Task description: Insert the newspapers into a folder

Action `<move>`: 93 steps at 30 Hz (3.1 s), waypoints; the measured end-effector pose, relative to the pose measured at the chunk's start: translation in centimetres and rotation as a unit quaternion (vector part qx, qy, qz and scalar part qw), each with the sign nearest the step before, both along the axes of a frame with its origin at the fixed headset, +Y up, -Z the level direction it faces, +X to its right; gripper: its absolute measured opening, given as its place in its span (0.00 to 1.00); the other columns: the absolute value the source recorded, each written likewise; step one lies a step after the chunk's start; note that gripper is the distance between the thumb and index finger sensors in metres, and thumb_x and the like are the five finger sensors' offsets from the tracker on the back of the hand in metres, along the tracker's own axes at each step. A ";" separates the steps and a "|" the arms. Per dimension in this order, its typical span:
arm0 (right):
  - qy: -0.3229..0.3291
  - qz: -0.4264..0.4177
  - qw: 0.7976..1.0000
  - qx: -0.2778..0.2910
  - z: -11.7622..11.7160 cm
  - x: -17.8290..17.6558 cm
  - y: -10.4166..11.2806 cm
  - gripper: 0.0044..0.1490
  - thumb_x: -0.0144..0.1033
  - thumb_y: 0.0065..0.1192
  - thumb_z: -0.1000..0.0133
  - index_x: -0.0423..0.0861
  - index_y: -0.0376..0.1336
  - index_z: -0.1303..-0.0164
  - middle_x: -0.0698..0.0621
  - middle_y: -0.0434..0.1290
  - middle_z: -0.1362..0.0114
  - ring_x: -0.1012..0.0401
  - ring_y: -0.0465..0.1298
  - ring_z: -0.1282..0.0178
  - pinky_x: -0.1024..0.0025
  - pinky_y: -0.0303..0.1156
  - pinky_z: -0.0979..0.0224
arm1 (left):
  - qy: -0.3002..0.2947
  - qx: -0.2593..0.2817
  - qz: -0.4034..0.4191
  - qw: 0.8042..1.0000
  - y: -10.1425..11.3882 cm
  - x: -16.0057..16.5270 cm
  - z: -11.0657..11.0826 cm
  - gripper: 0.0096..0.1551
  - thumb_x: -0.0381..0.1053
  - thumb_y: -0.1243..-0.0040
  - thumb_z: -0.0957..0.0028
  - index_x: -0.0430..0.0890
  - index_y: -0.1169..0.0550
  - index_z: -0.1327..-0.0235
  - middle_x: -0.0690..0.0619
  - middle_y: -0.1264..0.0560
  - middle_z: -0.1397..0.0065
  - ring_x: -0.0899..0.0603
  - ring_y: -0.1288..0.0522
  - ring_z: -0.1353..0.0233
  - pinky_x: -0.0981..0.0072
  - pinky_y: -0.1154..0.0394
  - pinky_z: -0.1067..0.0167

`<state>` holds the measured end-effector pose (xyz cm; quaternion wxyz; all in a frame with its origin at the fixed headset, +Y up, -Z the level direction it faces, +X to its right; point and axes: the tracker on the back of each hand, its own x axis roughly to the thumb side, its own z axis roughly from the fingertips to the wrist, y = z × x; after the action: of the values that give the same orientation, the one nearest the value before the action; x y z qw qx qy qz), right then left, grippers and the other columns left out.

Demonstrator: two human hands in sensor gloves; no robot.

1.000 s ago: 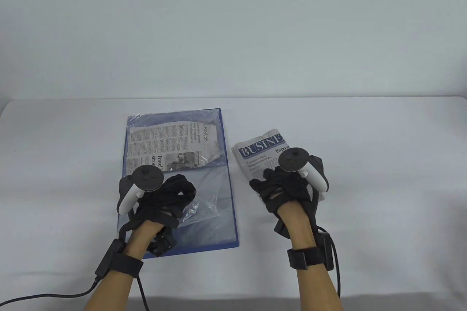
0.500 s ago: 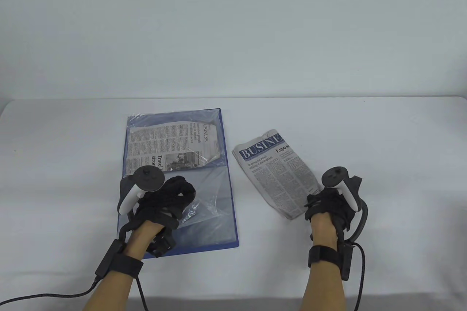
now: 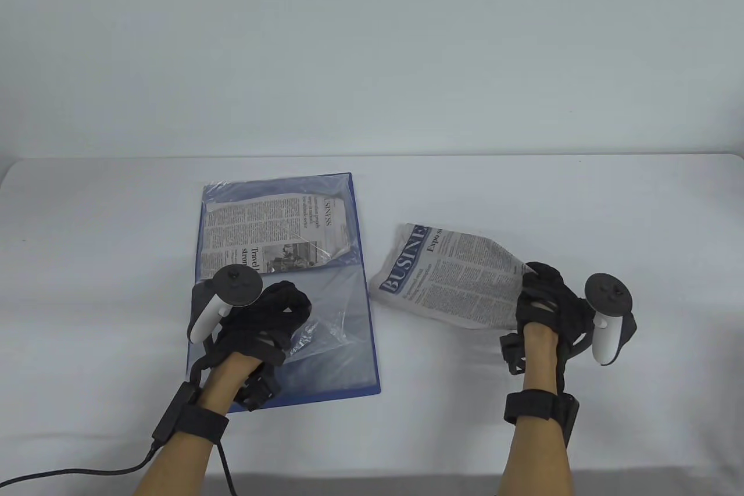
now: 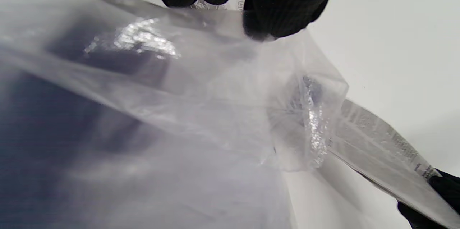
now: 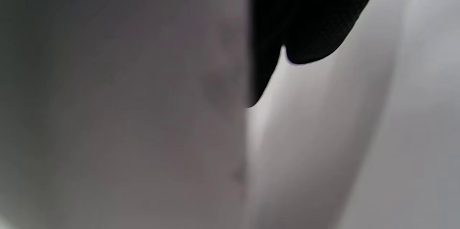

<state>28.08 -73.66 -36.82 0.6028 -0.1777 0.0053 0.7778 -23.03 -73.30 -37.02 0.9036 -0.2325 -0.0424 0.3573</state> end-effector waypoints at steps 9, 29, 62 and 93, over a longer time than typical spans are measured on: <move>0.060 -0.027 0.997 -0.045 -0.3 -1.5 0.5 0.27 0.26 0.60 0.37 0.35 0.61 0.28 0.37 0.75 0.42 0.60 0.87 0.62 0.60 0.80 0.47 | 0.008 0.006 0.011 1.000 0.1 -0.3 0.0 0.20 0.58 0.45 0.34 0.62 0.29 0.29 0.53 0.49 0.07 0.39 0.46 0.09 0.35 0.49 0.12; 0.144 -0.042 0.971 -0.188 -0.8 -3.4 -2.3 0.27 0.26 0.60 0.37 0.33 0.61 0.29 0.37 0.76 0.44 0.62 0.86 0.65 0.61 0.80 0.48 | -0.004 0.016 0.004 1.000 -0.1 0.1 -0.1 0.21 0.58 0.45 0.34 0.62 0.29 0.29 0.53 0.49 0.07 0.39 0.46 0.09 0.36 0.49 0.12; 0.161 -0.047 0.981 -0.098 -2.6 -11.0 -3.2 0.53 0.47 0.47 0.33 0.30 0.25 0.23 0.26 0.41 0.25 0.36 0.60 0.28 0.34 0.53 0.31 | -0.042 0.036 -0.109 0.993 -0.8 2.4 0.3 0.21 0.59 0.45 0.33 0.62 0.29 0.29 0.54 0.47 0.08 0.39 0.44 0.10 0.35 0.49 0.12; 0.442 0.022 0.895 -0.059 -2.6 -26.6 -3.8 0.56 0.60 0.44 0.37 0.35 0.31 0.18 0.33 0.25 0.21 0.29 0.21 0.28 0.28 0.23 0.38 | -0.030 0.041 -0.047 0.998 -0.2 1.9 -0.1 0.21 0.59 0.46 0.33 0.62 0.30 0.28 0.54 0.46 0.08 0.39 0.43 0.10 0.35 0.49 0.13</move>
<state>1.44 -77.42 -39.43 0.5094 0.1493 0.3128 0.7876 -21.13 -73.48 -37.14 0.9265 -0.2077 -0.0735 0.3052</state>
